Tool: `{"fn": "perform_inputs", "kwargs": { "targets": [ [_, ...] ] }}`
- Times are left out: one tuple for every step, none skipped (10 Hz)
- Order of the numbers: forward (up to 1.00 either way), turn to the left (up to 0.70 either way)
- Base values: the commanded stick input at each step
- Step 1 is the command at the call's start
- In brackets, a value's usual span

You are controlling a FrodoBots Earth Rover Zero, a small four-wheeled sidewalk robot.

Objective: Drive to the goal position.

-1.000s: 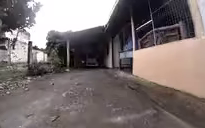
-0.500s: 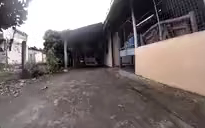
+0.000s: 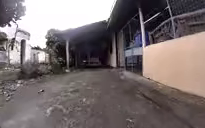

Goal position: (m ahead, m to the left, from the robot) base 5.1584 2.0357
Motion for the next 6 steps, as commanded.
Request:
{"fn": "perform_inputs", "kwargs": {
  "targets": [
    [0.7, 0.0],
    [0.7, 0.0],
    [0.7, 0.0],
    [0.7, 0.0],
    [0.7, 0.0],
    [0.7, 0.0]
  ]
}}
